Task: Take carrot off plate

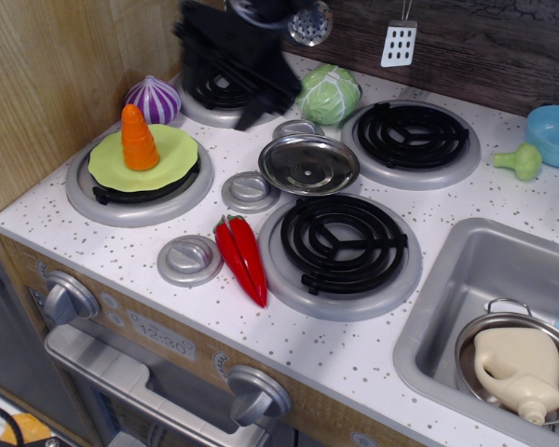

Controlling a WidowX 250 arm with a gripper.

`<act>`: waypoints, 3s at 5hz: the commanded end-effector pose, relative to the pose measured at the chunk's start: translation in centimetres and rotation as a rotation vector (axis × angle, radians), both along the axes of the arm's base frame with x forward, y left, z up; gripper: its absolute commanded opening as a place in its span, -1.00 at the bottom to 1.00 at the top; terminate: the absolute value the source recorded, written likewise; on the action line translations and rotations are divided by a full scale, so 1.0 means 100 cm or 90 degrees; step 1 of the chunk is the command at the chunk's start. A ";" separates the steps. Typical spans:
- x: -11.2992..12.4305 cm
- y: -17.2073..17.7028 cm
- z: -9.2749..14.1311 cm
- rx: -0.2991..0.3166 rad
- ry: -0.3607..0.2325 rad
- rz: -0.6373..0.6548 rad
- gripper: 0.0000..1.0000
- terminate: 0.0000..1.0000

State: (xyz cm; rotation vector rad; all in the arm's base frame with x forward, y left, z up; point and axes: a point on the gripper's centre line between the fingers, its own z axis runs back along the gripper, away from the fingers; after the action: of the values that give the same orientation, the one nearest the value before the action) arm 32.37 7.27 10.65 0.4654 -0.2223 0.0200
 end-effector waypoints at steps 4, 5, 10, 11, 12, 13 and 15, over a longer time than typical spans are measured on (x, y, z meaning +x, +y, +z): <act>-0.005 0.069 -0.006 -0.057 -0.003 -0.113 1.00 -1.00; -0.003 0.080 -0.017 -0.072 0.000 -0.127 1.00 -1.00; -0.003 0.083 -0.037 -0.142 0.027 -0.092 -1.00 -1.00; -0.010 0.076 -0.015 -0.112 0.046 -0.068 -1.00 -1.00; -0.027 0.052 0.010 -0.097 0.065 0.000 -1.00 -1.00; -0.047 0.026 -0.006 -0.108 0.044 0.053 -1.00 -1.00; -0.064 0.030 -0.059 -0.135 0.009 0.057 -1.00 -1.00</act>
State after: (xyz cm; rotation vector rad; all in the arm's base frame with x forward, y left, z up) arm 25.31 10.38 3.49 0.2539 -0.1636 0.1086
